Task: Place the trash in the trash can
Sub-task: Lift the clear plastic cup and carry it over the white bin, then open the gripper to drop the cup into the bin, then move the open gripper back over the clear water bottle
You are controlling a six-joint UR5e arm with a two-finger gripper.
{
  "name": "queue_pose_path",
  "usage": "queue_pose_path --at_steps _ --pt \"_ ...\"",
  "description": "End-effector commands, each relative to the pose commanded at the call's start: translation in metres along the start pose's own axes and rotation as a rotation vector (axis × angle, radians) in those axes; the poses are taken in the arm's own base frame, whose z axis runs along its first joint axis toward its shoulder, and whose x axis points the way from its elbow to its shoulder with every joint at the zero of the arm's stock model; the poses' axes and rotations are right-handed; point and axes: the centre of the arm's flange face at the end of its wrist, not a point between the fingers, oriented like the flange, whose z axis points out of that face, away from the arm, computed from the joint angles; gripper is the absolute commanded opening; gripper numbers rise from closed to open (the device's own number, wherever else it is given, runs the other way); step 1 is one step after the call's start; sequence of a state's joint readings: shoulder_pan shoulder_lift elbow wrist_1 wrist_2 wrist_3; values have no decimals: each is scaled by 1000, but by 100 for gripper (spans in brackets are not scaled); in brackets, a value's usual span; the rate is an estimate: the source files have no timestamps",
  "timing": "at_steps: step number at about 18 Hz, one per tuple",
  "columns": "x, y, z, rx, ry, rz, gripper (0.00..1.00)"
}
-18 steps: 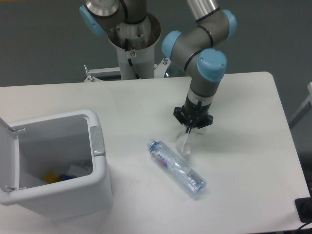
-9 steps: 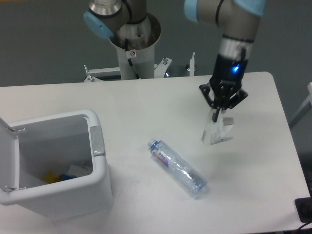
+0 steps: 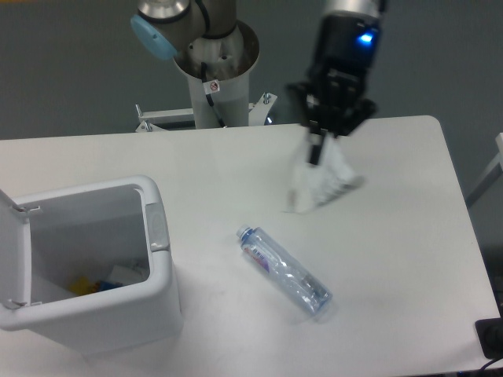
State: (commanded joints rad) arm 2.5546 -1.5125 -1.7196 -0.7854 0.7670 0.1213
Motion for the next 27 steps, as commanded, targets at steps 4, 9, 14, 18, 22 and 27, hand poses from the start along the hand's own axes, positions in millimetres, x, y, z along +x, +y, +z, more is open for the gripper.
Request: queue_pose_path --at_steps 4,9,14,18,22,27 --pt "69 19 46 -84 115 79 0" --pt "97 35 103 -156 193 141 4" --pt "87 7 128 -133 195 167 88" --pt "80 -4 124 -124 103 162 100" --pt "7 -20 106 -92 -27 64 100" --pt "-103 -31 98 -75 -189 -140 100"
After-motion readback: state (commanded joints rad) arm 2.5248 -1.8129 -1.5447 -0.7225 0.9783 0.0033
